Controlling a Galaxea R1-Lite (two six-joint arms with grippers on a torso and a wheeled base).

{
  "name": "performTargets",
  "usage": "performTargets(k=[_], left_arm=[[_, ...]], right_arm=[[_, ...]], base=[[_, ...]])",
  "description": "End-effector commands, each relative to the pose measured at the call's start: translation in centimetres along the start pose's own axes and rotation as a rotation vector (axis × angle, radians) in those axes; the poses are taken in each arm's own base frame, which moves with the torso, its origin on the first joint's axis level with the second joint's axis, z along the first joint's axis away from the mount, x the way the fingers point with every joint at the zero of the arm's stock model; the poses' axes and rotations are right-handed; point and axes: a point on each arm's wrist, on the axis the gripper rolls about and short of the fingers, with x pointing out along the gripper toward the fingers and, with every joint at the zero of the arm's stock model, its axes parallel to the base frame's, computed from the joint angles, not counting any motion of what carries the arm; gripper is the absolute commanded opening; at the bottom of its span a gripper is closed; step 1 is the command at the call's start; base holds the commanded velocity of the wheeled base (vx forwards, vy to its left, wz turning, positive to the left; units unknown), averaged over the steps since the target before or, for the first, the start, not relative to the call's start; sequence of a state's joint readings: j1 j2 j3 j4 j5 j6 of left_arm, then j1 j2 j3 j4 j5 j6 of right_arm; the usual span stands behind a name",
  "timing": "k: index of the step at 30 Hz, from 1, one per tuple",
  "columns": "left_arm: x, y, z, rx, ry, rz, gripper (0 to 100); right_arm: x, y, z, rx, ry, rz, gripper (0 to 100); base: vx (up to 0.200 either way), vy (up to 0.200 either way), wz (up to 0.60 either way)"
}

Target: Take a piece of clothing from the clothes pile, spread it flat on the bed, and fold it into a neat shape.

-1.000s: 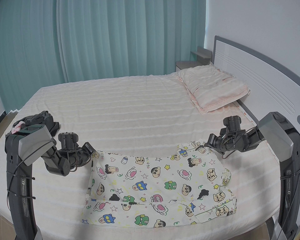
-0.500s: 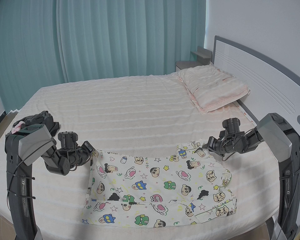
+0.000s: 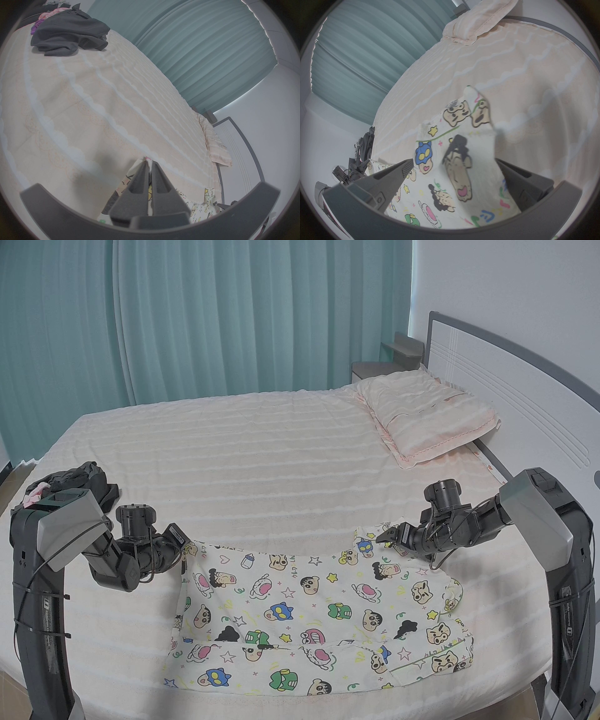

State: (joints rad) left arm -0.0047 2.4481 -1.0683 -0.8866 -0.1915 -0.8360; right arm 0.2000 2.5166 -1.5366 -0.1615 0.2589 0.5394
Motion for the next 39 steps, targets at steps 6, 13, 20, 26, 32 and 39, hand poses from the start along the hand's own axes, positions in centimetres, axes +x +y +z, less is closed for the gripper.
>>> performTargets(k=[6, 13, 20, 26, 32, 39], left_arm=[[-0.1, 0.1, -0.1, -0.002, 0.008, 0.004, 0], [-0.1, -0.2, -0.2, 0.003, 0.008, 0.001, 0], [-0.5, -1.4, 0.1, 0.025, -0.046, 0.012, 0], [-0.9, -1.6, 0.5, 0.043, -0.048, 0.025, 0], [-0.8, -1.7, 0.6, 0.052, -0.051, 0.022, 0], [-0.8, -1.6, 0.7, 0.062, -0.053, 0.024, 0]], right_arm=[[0.8, 0.7, 0.3, 0.015, 0.047, -0.011, 0], [0.8, 0.1, 0.7, 0.050, 0.022, -0.013, 0], [-1.2, -0.9, 2.1, 0.087, -0.058, 0.020, 0], [-2.1, -1.0, 2.3, 0.073, -0.122, 0.063, 0], [-2.6, -0.7, 2.5, 0.064, -0.148, 0.079, 0], [-2.7, -0.7, 2.6, 0.062, -0.152, 0.082, 0]], base=[[0.000, 0.000, 0.00], [0.000, 0.000, 0.00], [0.000, 0.000, 0.00], [0.000, 0.000, 0.00], [0.000, 0.000, 0.00], [0.000, 0.000, 0.00]])
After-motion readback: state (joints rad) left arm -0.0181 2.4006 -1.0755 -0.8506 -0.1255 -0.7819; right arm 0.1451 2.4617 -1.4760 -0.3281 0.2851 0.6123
